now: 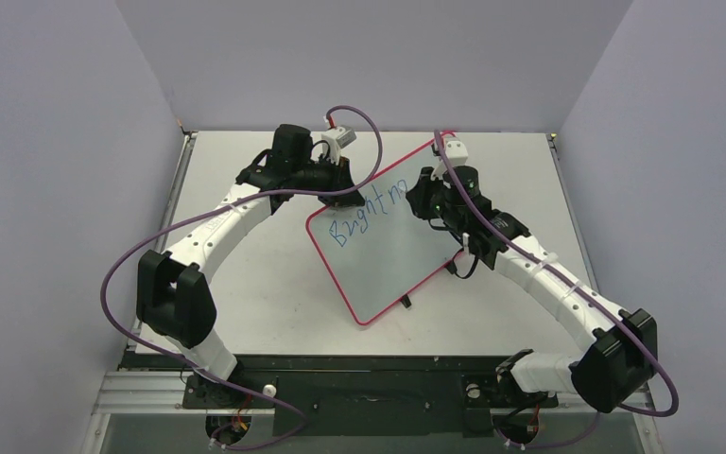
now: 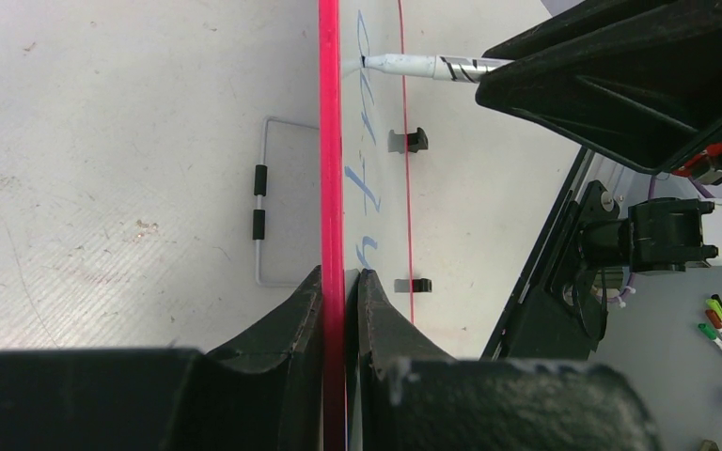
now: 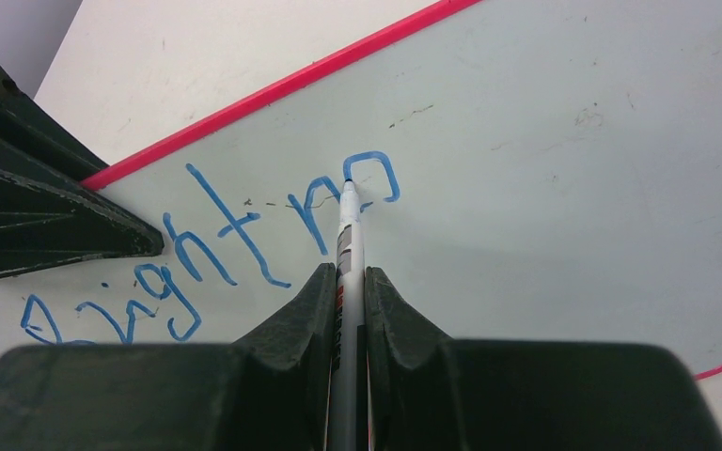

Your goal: Write a sentence on the whiteboard

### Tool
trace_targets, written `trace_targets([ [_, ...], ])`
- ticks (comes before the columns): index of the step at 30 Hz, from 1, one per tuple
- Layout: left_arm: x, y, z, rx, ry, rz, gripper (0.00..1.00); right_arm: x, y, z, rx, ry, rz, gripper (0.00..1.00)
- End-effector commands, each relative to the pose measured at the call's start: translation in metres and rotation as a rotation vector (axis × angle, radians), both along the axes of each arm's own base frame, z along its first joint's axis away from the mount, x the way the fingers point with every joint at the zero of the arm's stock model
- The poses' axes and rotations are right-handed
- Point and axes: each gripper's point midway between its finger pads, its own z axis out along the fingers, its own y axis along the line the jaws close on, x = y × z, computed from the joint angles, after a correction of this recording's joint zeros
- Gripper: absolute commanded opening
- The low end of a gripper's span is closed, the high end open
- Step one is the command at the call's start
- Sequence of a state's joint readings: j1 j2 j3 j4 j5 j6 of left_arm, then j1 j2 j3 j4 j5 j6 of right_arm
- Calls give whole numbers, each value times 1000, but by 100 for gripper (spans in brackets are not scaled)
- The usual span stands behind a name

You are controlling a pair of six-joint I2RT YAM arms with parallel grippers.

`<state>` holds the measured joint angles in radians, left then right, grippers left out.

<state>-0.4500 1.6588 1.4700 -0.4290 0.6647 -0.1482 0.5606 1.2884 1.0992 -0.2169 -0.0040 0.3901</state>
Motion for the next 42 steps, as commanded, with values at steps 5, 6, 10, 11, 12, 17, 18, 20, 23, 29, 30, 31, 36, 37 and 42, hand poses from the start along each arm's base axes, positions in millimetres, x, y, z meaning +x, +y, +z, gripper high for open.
trace_targets([
  [5,8,0,40,-17,-235,-23,0,-11,-2,-10,5,11,4,0],
  [6,8,-1,40,-16,-235,-23,0,-11,-6,-13,-4,14,-10,0],
  [10,8,0,40,-15,-235,-21,0,-9,-14,-17,-19,18,-40,0],
  [11,8,0,40,-15,-236,-21,0,-9,-16,-18,-20,20,-45,0],
  [12,8,0,40,-15,-235,-22,0,-8,-19,-18,-23,20,-55,0],
  [17,8,-1,39,-13,-234,-23,0,-1,-31,-14,-22,15,-91,0],
  [18,8,-1,39,-13,-234,-23,0,0,-31,-13,-20,14,-94,0],
  [20,8,-1,39,-13,-233,-23,0,4,-33,-8,-15,9,-104,0],
  [23,8,-1,38,-14,-232,-24,0,9,-35,2,-4,-5,-111,0],
  [29,8,-2,37,-13,-227,-23,0,1,-41,28,26,-58,-112,0],
  [30,8,-2,37,-12,-227,-23,0,-1,-42,34,36,-73,-112,0],
  [31,8,-2,37,-12,-227,-22,0,-2,-43,36,42,-79,-111,0],
  [36,8,-2,37,-12,-227,-21,0,-2,-46,51,73,-116,-114,0],
  [37,8,-2,37,-12,-227,-22,0,-2,-46,52,73,-115,-115,0],
  [42,8,-3,34,-6,-222,-23,0,6,-46,55,76,-107,-102,0],
])
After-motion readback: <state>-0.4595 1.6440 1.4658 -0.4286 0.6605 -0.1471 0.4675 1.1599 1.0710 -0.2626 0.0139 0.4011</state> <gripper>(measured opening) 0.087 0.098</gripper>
